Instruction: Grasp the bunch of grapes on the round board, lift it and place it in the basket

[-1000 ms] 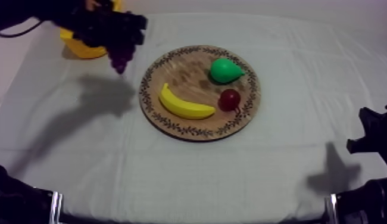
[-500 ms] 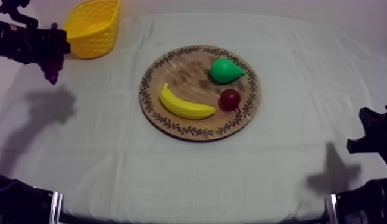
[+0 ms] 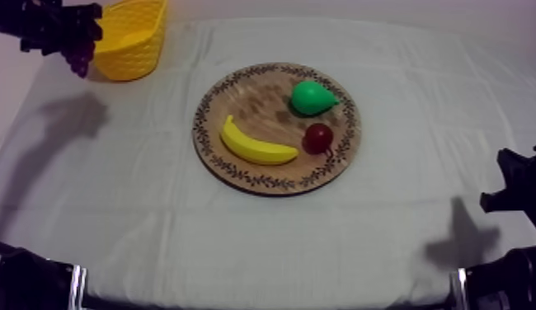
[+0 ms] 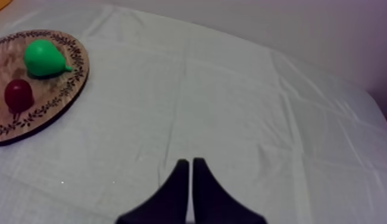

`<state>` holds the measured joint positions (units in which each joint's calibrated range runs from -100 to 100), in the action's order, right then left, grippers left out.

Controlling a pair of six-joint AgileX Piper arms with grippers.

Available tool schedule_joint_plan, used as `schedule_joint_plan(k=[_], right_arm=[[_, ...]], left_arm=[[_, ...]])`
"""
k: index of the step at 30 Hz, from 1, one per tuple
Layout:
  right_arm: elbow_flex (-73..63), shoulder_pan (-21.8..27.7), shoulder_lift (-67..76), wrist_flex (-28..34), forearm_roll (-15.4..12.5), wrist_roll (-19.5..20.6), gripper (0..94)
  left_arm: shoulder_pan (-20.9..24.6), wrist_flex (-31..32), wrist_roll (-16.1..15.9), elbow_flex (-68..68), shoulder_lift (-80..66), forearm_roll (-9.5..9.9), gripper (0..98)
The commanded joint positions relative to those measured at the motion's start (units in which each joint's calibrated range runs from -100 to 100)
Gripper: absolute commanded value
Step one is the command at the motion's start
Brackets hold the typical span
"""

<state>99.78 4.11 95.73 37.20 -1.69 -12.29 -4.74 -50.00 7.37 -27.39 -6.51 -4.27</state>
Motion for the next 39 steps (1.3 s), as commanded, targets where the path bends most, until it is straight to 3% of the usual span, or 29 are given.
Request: schedule_joint_plan(k=[1,12,20,39], right_arm=[[-0.01,0.03,0.02,-0.02,0.01,0.01,0.5],[-0.01,0.03,0.02,-0.02,0.01,0.02,0.5],[-0.01,0.03,0.02,-0.02,0.01,0.03,0.5],[-0.01,0.03,0.02,-0.02,0.01,0.01,0.5]], left_arm=[[0.09,-0.79,0.44,9.95,6.66,0.41,43.7],[0.91,-8.14,1.94,47.55,32.63,2.26,45.0],[2.3,-11.02,2.37,67.9,47.04,2.36,46.2],[2.9,-12.0,2.63,74.02,62.23,3.13,47.2]])
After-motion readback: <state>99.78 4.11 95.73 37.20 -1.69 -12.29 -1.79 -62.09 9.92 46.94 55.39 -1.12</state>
